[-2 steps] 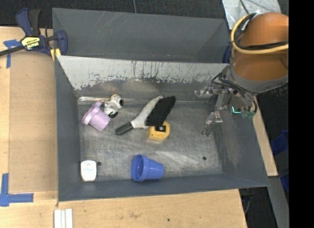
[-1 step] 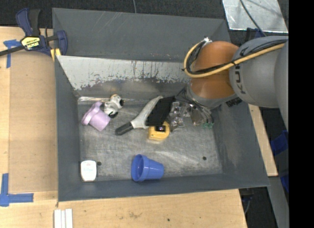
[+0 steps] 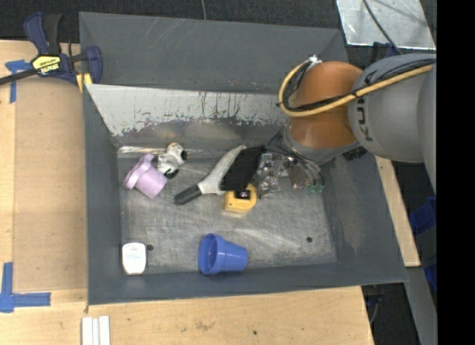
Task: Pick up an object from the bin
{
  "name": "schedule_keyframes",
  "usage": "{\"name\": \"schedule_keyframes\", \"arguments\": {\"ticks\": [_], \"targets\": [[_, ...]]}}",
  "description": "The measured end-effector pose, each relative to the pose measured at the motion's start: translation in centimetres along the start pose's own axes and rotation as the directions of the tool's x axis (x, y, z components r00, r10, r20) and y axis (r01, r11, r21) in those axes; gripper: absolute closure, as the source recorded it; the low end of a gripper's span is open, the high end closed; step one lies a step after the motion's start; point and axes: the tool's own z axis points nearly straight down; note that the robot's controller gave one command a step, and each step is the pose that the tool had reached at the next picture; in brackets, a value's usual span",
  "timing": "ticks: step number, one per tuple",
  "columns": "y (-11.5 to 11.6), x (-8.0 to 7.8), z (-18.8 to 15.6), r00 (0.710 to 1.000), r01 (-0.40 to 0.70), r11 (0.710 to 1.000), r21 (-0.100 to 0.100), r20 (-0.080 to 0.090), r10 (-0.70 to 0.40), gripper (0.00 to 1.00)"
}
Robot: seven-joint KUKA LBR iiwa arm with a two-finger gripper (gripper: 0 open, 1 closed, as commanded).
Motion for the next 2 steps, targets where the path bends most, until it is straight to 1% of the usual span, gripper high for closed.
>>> {"name": "schedule_keyframes", "arguments": {"ticks": [1, 2], "targets": [[0.10, 0.04, 0.16, 1.000, 0.000, 1.000, -0.002, -0.002, 0.000, 0.00], [0.10, 0.04, 0.15, 1.000, 0.001, 1.000, -0.002, -0.002, -0.001, 0.00]]}}
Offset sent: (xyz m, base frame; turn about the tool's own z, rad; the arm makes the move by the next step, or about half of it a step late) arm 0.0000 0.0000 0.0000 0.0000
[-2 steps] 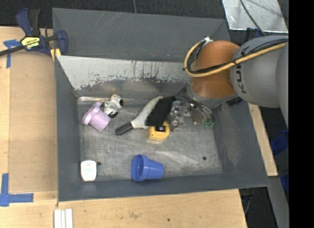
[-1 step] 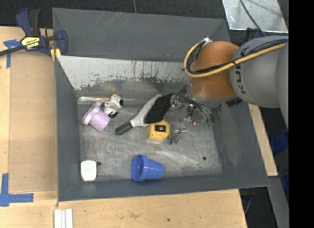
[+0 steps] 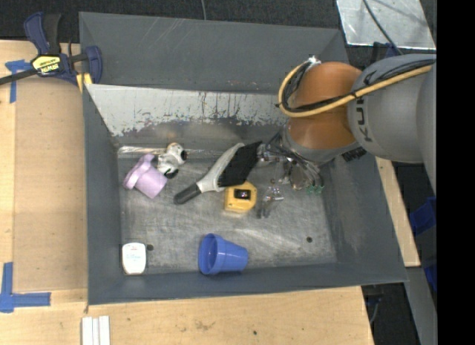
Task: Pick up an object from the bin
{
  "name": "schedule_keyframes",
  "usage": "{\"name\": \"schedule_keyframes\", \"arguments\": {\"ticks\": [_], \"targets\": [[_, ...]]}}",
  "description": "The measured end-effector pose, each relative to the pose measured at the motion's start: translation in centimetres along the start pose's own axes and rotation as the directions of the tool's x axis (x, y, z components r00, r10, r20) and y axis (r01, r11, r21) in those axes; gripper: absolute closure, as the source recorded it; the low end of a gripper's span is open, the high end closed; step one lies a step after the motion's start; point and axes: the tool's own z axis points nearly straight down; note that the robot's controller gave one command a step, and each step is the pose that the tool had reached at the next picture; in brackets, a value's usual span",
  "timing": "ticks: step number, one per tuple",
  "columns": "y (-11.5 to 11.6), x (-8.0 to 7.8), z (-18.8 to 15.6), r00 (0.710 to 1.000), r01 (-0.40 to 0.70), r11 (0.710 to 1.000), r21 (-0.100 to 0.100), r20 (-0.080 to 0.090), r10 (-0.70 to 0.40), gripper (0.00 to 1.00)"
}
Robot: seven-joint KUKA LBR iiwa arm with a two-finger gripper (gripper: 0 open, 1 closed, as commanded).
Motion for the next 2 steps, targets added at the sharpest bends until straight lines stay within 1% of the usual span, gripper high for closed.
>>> {"name": "schedule_keyframes", "arguments": {"ticks": [1, 2], "targets": [[1.8, 0.6, -1.2, 0.999, 0.052, 0.999, 0.002, -0.007, -0.052, 0.00], [5.2, 1.3, -1.5, 0.982, 0.190, 0.982, -0.002, -0.002, -0.190, 0.00]]}}
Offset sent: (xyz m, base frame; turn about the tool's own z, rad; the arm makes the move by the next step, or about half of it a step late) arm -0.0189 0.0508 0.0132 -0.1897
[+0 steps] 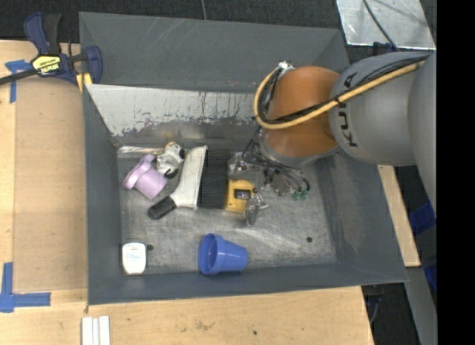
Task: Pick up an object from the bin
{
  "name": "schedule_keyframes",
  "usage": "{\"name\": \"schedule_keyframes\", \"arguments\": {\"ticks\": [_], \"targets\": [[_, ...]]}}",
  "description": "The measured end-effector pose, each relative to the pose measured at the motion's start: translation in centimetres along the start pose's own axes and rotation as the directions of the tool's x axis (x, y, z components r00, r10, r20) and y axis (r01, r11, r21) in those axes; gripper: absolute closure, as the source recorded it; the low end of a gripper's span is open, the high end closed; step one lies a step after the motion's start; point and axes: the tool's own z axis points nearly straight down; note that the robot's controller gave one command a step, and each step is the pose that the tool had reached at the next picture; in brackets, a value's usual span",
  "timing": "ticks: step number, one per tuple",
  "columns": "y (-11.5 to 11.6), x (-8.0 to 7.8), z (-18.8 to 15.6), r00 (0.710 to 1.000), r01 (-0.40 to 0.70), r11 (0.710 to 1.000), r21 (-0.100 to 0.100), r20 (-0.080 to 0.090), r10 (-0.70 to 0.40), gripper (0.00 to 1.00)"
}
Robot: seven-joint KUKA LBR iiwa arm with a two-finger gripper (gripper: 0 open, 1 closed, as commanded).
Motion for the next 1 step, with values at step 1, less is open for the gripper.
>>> {"name": "schedule_keyframes", "arguments": {"ticks": [1], "targets": [[0.26, 0.37, 0.45, 1.000, -0.012, 1.000, -0.001, -0.003, 0.012, 0.00]]}}
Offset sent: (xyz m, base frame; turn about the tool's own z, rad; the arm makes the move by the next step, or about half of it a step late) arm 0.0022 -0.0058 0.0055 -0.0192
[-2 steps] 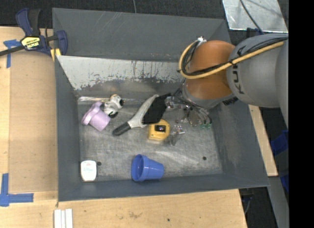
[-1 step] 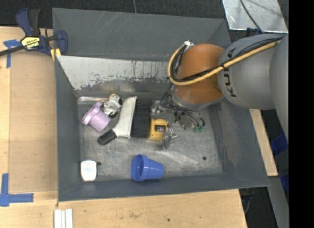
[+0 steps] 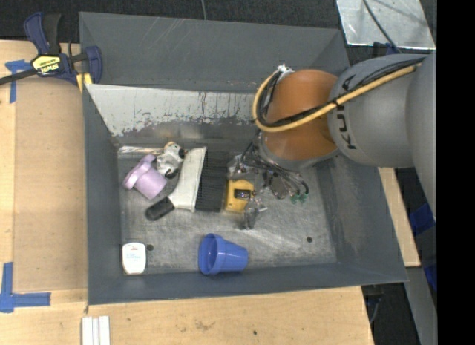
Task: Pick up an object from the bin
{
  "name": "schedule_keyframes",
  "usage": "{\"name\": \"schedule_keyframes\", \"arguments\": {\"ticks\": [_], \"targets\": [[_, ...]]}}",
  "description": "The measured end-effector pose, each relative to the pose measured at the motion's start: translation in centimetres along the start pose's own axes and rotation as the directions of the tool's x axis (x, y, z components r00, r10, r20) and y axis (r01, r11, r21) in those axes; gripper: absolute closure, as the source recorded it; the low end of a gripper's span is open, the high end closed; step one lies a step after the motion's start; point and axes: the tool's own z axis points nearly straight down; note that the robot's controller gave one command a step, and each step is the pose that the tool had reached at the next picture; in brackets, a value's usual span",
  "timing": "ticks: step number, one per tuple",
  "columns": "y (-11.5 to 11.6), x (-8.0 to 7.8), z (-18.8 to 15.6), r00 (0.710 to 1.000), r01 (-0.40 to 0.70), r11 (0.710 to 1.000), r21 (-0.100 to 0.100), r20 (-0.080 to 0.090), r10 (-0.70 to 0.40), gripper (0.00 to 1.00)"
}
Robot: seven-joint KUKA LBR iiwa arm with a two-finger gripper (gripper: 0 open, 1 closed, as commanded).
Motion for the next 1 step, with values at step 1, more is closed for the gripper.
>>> {"name": "schedule_keyframes", "arguments": {"ticks": [1], "targets": [[-0.98, -0.53, -1.09, 1.000, 0.030, 1.000, 0.002, 0.003, -0.030, 1.00]]}}
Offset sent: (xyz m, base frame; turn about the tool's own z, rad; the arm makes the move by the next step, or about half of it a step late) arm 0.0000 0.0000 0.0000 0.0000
